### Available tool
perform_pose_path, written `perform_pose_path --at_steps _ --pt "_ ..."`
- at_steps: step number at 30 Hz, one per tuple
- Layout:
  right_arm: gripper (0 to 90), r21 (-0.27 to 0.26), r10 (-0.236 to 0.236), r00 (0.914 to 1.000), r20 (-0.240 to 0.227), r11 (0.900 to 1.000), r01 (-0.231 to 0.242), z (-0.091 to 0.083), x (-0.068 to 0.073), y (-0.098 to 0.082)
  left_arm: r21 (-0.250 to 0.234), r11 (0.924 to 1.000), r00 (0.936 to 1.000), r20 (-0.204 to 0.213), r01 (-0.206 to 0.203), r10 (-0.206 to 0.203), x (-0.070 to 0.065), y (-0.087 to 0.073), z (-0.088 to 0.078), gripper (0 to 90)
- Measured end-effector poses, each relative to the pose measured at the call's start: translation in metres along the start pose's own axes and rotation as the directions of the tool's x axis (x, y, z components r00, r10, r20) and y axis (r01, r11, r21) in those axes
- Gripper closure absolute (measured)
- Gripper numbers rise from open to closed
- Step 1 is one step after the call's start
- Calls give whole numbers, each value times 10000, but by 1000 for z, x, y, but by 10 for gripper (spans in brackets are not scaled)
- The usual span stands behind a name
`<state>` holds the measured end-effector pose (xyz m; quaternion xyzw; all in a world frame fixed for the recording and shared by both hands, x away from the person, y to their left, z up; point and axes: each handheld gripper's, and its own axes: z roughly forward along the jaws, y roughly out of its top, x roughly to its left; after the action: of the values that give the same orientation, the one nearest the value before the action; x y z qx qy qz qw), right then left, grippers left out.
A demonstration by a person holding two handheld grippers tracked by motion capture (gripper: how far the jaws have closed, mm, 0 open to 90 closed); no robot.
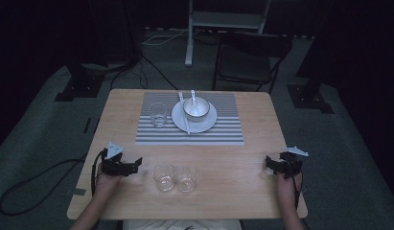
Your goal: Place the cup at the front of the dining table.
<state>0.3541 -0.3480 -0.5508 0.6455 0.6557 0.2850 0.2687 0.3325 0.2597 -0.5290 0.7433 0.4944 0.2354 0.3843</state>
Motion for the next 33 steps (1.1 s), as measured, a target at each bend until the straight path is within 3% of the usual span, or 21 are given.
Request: perform_pose_path --at_steps 16,28,33 --pt "118 6 5 10000 0 10000 -5 0 0 0 -175 9998 9998 -205 -29 25 -2 -23 -31 4" --pt "118 9 2 10000 -4 10000 -2 0 0 0 -183 9996 9973 -694 230 -242 9 -41 -51 4" --pt "118 6 23 10000 -11 10000 -23 0 0 0 -298 9992 9935 -1102 252 -283 15 -47 -59 4"
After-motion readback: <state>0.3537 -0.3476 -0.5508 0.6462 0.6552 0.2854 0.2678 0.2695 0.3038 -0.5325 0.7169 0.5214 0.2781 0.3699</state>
